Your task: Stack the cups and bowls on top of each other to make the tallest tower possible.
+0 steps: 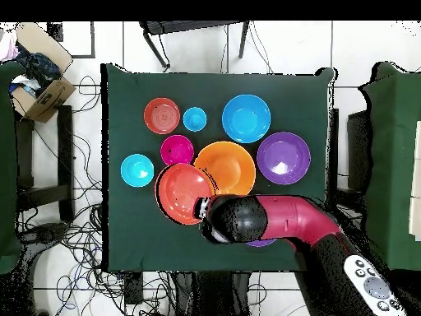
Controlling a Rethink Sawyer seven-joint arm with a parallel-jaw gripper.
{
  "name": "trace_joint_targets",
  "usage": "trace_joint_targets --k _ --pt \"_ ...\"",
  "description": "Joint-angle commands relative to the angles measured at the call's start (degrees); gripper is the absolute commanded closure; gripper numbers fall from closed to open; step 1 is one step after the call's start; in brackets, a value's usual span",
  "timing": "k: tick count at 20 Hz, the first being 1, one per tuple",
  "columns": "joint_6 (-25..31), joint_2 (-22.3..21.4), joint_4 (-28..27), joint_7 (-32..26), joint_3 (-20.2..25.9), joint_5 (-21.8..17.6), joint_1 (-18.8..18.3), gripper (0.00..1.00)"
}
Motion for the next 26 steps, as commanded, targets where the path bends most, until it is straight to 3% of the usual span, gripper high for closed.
trace_joint_targets --k 1,15,26 --pt "5.71 0.42 -7.21 -18.35 9.62 -3.77 -2.58 1.0" --pt "4.18 14.02 -16.27 -25.61 11.63 -17.63 -7.02 1.0" --pt "11.42 15.81 -17.57 -32.07 14.78 -17.15 -12.47 1.0"
